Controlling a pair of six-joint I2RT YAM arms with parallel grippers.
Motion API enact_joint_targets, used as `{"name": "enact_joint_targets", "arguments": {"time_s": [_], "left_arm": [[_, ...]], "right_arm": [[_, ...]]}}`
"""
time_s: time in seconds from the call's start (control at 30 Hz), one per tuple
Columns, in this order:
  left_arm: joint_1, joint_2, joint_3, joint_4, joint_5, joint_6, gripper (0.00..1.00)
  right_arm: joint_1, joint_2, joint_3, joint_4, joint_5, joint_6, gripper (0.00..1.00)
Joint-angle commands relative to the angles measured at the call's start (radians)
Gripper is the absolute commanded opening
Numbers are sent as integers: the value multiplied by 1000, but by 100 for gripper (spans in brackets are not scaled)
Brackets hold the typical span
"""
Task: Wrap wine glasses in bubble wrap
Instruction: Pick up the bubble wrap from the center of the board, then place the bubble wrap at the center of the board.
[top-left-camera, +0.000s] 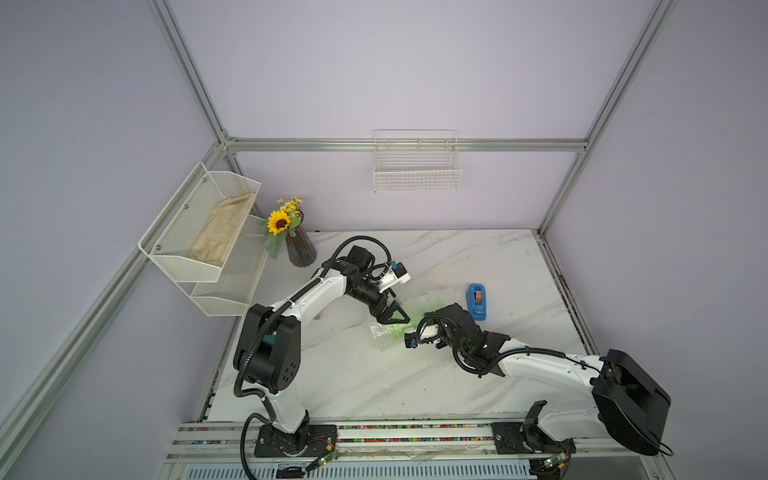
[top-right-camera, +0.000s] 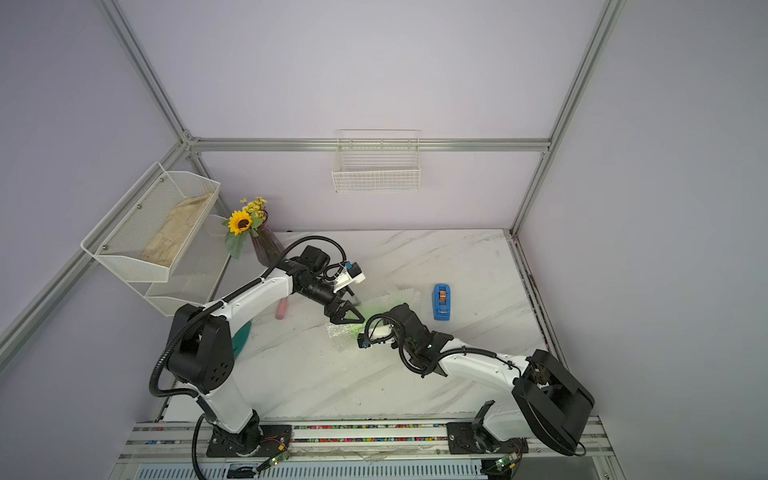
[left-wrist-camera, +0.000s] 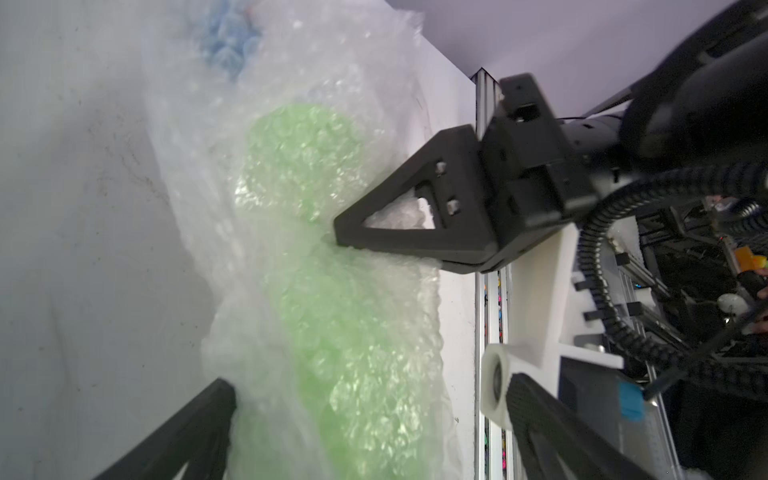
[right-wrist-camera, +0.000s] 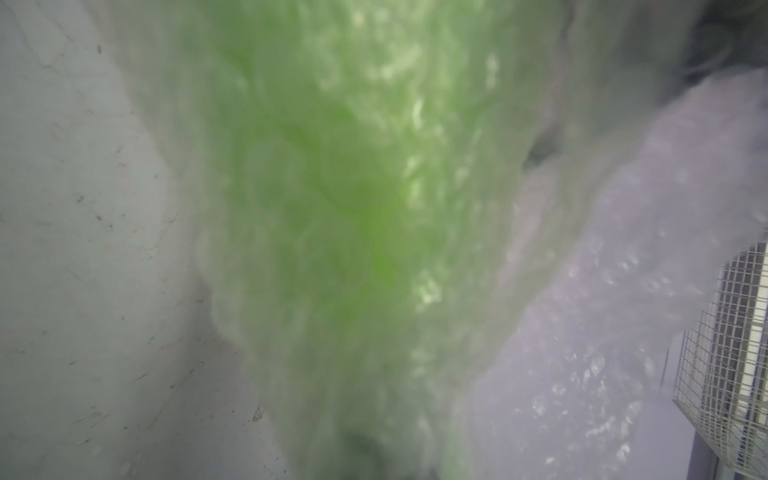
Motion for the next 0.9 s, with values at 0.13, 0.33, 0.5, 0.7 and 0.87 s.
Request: {"name": "enact_joint_targets", "arguments": {"time_s": [0.13,0.33,0.5,0.7,0.87], "left_arm": [[-101,-82,-57,-7,-155,137,100],[-143,-97,-93,41,-325,172,100],[-148,-96,-134,37,-330,219,100],[-157,-137,-197,36,-245,261,100],[-174,-121,-232,85,-276,233,100]], "right_arm": [[6,-8,63,-90,-70,98,0],[7,-11,80,-131,-103,111,0],[7,-13,66,-123,-90,95,0],[7,3,67,-130,-92,113,0],[6,14,79,-124,-88,124,0]]}}
